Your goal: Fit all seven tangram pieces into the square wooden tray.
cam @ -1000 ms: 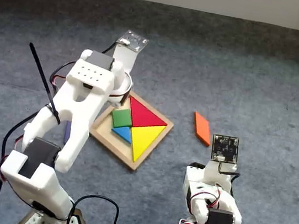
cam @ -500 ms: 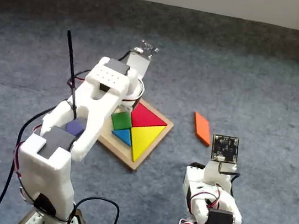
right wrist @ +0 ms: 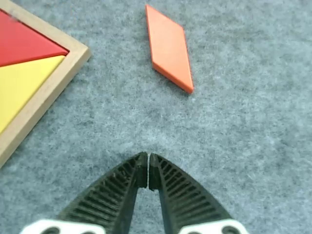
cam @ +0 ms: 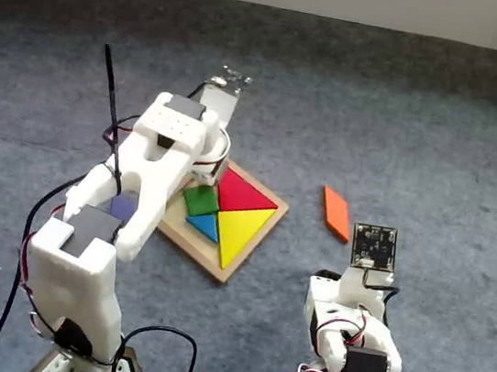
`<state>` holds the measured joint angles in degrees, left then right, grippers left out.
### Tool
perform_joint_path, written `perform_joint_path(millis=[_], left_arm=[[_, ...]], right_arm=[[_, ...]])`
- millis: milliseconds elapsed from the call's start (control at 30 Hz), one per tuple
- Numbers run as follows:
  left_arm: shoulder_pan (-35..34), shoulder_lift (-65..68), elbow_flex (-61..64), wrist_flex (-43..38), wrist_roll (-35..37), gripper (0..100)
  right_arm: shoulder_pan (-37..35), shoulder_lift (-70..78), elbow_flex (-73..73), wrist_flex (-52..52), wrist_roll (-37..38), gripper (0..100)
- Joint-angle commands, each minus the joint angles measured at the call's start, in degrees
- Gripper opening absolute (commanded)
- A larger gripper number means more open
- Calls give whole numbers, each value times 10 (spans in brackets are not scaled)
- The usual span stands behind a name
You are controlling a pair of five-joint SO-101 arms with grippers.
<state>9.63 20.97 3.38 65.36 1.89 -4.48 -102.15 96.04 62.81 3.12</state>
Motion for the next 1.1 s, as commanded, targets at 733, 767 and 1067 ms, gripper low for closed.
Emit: perform_joint_path(millis=[733,767,1067], left_arm=[[-36,-10,-150,106,6,158],[-41,-10,-152,105,7,158],[-62,-3,-126,102,25,158]], right_arm=[[7,-12,64,0,-3,26],[7,-12,64,0,-3,26],[7,-12,64,0,-3,26]])
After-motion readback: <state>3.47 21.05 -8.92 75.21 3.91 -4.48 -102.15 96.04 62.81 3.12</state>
